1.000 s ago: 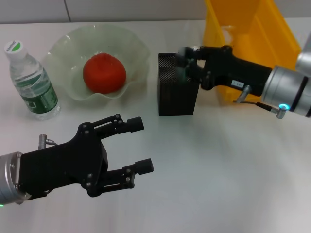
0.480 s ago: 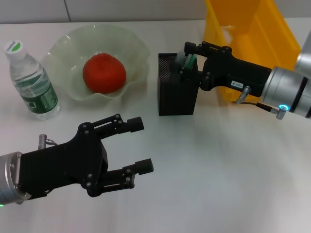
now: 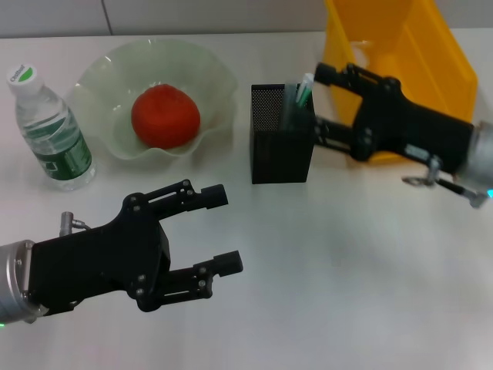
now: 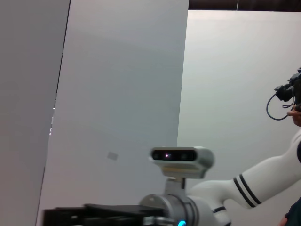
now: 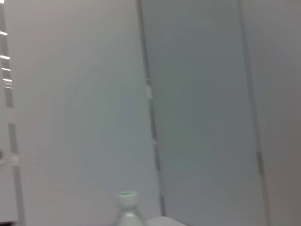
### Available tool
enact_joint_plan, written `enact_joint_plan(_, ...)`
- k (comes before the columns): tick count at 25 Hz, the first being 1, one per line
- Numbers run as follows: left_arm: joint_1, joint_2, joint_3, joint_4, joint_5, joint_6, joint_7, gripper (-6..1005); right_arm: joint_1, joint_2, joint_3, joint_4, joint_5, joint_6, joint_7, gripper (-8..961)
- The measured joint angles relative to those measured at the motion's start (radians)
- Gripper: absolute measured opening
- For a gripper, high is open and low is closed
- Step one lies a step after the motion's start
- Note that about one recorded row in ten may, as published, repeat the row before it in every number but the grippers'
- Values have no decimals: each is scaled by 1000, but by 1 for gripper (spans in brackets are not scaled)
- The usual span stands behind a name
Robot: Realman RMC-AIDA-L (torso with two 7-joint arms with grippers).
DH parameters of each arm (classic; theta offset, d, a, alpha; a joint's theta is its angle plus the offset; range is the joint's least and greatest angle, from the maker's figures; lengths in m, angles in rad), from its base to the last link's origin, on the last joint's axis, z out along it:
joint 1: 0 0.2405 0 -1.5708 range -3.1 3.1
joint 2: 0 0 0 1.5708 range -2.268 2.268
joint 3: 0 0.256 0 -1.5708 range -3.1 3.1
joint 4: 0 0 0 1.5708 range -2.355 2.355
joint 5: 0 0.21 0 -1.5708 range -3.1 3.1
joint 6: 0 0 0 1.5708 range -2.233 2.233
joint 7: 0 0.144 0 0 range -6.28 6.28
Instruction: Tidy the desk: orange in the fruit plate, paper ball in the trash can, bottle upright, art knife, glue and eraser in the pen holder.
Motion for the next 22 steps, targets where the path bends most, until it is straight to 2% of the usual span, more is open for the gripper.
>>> enact_joint_plan(7,6,8,-6,0,0,-7,-3,758,-96,-2,-3,-20,-39,-149,-27,773)
enact_joint_plan(12,9,23,-18,0,0,-33,-29,760,-105,4,-12,-8,-150,-206,-38,773)
enact_joint_plan(22,42,46,-23,0,0,-48,-29,763,-88,5,-104,22,-158,-244,-39,773)
